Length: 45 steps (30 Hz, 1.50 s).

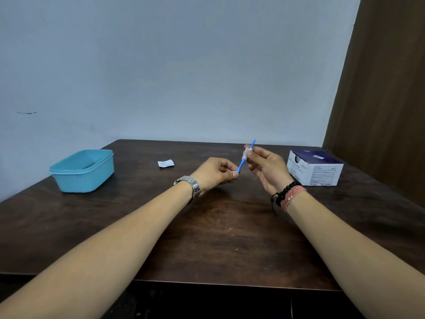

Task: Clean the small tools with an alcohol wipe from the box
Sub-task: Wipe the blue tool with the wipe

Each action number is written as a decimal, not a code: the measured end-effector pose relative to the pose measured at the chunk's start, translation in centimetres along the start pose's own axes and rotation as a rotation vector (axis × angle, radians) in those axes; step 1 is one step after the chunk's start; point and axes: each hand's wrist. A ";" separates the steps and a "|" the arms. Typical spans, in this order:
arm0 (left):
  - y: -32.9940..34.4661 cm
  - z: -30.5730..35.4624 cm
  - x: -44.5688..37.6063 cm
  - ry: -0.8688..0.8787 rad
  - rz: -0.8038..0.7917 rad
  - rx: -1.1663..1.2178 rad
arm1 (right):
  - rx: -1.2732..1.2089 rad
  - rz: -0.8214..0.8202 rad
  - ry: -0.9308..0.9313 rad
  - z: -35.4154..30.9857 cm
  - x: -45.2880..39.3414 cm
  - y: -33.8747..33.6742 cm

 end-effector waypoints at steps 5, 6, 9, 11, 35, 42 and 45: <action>-0.2 0.1 -0.2 0.144 0.046 -0.308 | -0.014 0.009 0.000 -0.2 -0.1 -0.3; -0.2 0.3 -0.1 0.163 0.078 -0.335 | 0.001 -0.011 0.031 0.1 0.0 -0.2; -0.3 0.5 -0.1 0.174 0.112 -0.384 | 0.057 -0.077 0.097 0.7 0.4 0.2; -0.4 0.4 -0.1 0.168 0.086 -0.389 | 0.054 -0.060 0.078 0.5 0.5 0.2; -0.3 0.7 0.3 0.217 0.064 -0.517 | 0.062 -0.024 0.024 0.0 0.5 0.1; 0.1 0.8 0.5 0.178 0.001 -0.481 | -0.041 0.072 -0.073 -1.0 0.0 -0.3; 0.1 0.9 0.7 0.175 -0.008 -0.476 | -0.032 0.058 -0.070 -0.8 0.1 -0.3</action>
Point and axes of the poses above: each hand's wrist, its own x-axis away from the middle knuckle, its own y-axis out of the palm, z = x × y, and after that the axes turned 6 degrees about z, right-handed
